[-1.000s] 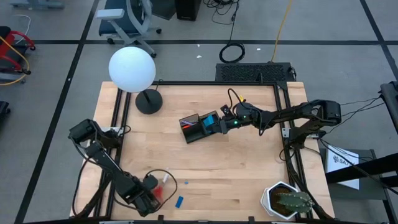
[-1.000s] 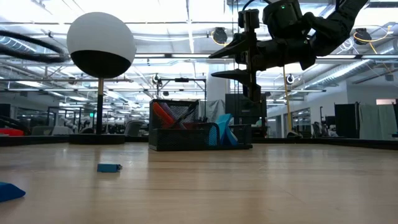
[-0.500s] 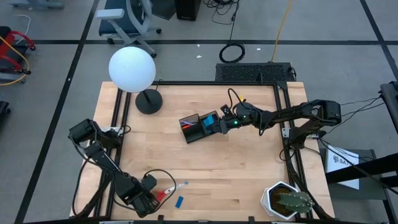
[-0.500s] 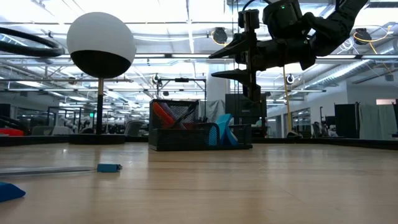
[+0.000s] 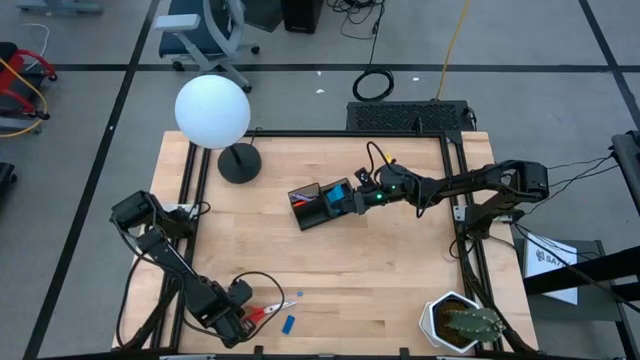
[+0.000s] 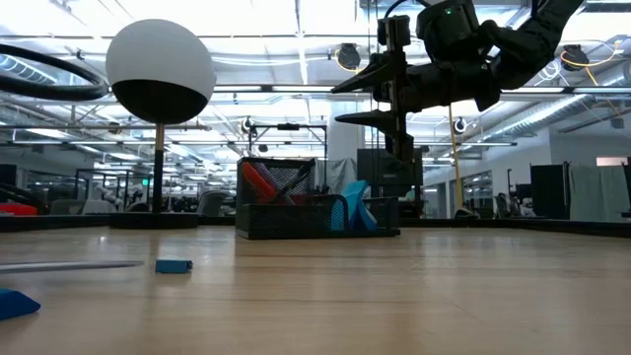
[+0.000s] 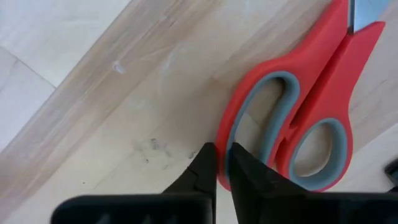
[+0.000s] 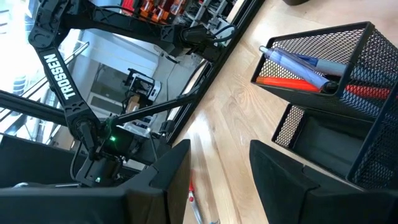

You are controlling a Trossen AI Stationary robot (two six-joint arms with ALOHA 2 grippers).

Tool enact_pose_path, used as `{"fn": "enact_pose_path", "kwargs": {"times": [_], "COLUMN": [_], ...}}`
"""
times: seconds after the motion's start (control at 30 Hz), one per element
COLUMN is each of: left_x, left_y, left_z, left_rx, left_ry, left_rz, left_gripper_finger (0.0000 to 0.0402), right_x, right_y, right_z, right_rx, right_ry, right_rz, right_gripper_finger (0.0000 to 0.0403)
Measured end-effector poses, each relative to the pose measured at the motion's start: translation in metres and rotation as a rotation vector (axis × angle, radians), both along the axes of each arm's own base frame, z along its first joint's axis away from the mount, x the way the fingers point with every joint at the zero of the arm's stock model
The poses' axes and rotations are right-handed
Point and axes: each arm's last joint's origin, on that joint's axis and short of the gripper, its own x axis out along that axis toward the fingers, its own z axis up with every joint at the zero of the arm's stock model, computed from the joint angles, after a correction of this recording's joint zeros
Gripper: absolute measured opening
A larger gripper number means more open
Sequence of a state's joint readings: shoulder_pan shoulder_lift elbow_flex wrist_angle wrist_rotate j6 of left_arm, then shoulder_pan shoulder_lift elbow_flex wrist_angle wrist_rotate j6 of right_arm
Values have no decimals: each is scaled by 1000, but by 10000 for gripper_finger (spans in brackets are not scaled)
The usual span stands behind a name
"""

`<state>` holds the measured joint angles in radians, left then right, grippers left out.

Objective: Pick and place office supplies into organizer
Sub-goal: Put the orange scissors into the desk organizer

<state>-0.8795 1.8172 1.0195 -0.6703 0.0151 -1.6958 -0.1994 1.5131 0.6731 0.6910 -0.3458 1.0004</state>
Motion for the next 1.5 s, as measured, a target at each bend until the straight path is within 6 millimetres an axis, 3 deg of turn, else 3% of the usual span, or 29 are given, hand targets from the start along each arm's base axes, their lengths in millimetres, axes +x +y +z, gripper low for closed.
{"fn": "enact_pose_path", "kwargs": {"times": [0.47,0.9,1.07,1.2,1.37,1.5], "left_x": [3,1,1,1,-2,-5], "left_y": [6,28,41,54,73,89], "left_z": [26,72,94,109,130,148], "left_rx": [-31,-90,-123,-138,-163,-174], "left_ry": [-134,-241,-313,-367,-437,-518], "left_rz": [27,106,147,167,216,259], "left_gripper_finger": [19,19,19,19,19,19], "right_x": [-1,0,14,31,49,50], "right_y": [-7,-23,-21,-18,-9,4], "right_z": [1,37,68,105,149,185], "right_rx": [-23,-167,-270,-410,-611,-846], "right_ry": [-18,-338,-426,-483,-409,-309], "right_rz": [-16,133,225,289,369,427], "right_gripper_finger": [155,155,155,155,155,155]}}
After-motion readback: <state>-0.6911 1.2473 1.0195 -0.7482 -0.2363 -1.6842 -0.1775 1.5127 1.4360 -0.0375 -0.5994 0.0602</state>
